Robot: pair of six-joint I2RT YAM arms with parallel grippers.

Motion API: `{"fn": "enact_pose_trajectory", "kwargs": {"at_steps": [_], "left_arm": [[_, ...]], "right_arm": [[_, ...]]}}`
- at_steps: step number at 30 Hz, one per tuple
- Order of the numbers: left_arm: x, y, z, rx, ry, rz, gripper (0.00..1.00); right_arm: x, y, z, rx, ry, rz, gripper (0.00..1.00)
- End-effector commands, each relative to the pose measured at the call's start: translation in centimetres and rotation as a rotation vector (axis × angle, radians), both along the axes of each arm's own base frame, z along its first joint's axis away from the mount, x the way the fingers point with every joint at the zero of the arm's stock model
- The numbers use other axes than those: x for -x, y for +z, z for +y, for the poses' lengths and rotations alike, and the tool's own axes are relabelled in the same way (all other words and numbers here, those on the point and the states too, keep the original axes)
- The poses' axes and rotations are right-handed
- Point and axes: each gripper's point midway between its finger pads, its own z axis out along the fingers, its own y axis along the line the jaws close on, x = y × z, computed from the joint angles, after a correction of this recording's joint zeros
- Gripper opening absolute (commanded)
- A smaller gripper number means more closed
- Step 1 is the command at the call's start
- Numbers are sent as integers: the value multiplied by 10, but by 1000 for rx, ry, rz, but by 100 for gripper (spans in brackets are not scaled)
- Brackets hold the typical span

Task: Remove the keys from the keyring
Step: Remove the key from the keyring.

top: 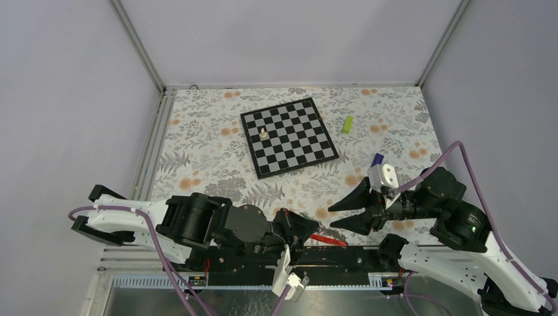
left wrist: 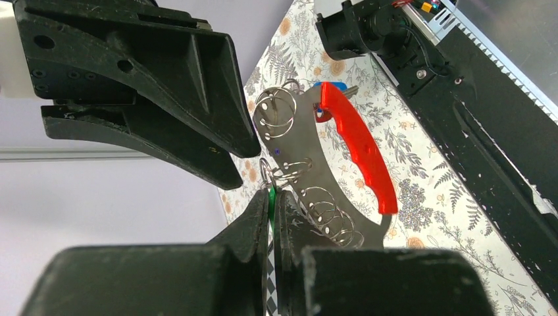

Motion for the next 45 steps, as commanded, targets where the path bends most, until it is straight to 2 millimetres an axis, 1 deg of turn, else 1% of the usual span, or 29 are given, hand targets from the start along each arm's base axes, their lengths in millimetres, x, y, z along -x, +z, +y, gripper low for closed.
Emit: {"fn": "enact_pose_trajectory", "kwargs": {"at_steps": [1,5,7,15,25,31,37,40,45], "left_arm": [[-2,28,-1,107,2,-2,0],[-1,29,-1,110,-2,-2,0],[-2,31,-1,113,-2,-4,0],[-3,32,-2,126,1,-8,0],[-4,32,-3,128,7,-22,0],[-8,28,-4,117,24,-38,0],[-9,27,-3,116,32,-38,0],[-10,28,-2,119,37,-38,0],[-11,27,-1,118,42,-35,0]], "right_arm": [[11,17,8,-116,60,42,43],[6,7,10,-100,38,55,40],[5,5,10,-101,31,57,38],[7,3,12,-120,46,87,37],[19,4,16,-154,122,135,38],[26,4,16,-154,163,165,37],[27,4,15,-154,165,168,28],[25,5,14,-160,146,155,21],[15,11,12,-181,75,125,7]]}}
